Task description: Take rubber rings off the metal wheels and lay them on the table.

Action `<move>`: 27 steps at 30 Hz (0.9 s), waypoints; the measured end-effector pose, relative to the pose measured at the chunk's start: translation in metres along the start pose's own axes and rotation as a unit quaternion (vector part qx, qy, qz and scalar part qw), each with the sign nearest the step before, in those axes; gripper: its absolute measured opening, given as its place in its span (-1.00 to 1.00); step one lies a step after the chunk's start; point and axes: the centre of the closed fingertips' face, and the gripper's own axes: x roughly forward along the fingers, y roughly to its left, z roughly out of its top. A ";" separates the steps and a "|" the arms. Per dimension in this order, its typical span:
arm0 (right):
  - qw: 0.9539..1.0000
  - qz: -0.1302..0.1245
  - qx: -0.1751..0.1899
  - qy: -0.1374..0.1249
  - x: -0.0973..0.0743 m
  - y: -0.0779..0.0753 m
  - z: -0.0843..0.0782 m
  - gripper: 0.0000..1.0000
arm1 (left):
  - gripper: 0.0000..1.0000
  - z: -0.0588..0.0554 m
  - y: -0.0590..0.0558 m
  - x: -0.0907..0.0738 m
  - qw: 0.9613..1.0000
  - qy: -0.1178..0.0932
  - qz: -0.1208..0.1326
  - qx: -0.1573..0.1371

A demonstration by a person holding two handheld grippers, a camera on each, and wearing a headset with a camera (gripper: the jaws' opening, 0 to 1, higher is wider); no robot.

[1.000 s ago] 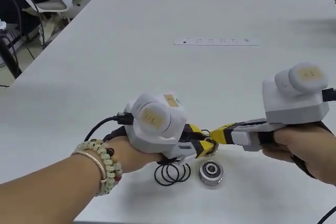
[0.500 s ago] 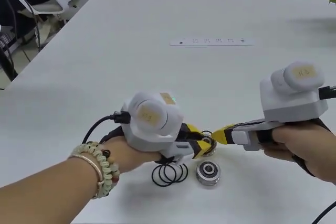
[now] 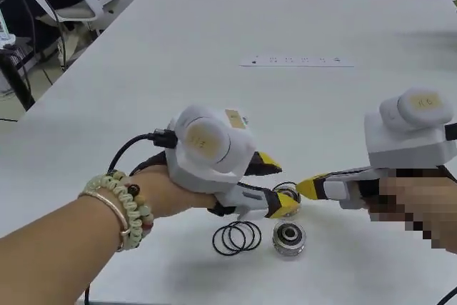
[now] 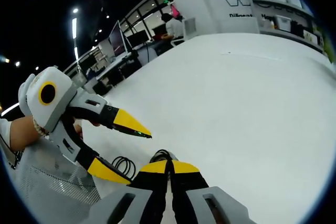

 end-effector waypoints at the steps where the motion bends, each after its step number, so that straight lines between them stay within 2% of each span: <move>1: 1.000 0.000 0.001 0.000 0.000 0.000 0.000 -1.00 | -0.17 0.004 -0.002 -0.003 1.000 -0.001 -0.006 -0.002; 7: 1.000 0.000 0.000 -0.001 -0.001 0.000 0.001 -1.00 | -0.09 0.023 -0.006 -0.022 1.000 -0.018 -0.015 0.003; 10: 1.000 -0.001 0.000 -0.002 -0.002 0.000 0.002 -1.00 | 0.04 0.037 -0.011 -0.037 0.999 -0.034 -0.029 -0.015; 14: 1.000 -0.004 0.002 -0.006 -0.004 -0.001 0.004 -1.00 | 0.12 0.051 -0.011 -0.056 0.998 -0.055 -0.019 -0.005; 18: 1.000 -0.005 0.006 -0.013 -0.007 -0.002 0.007 -1.00 | 0.19 0.054 -0.011 -0.074 0.998 -0.058 -0.012 -0.004; 22: 1.000 -0.006 0.006 -0.019 -0.010 -0.003 0.010 -1.00 | 0.28 0.063 -0.014 -0.096 0.997 -0.077 -0.004 -0.007; 27: 1.000 -0.006 -0.001 -0.024 -0.013 -0.001 0.014 -1.00 | 0.32 0.065 -0.015 -0.119 0.997 -0.079 0.018 0.007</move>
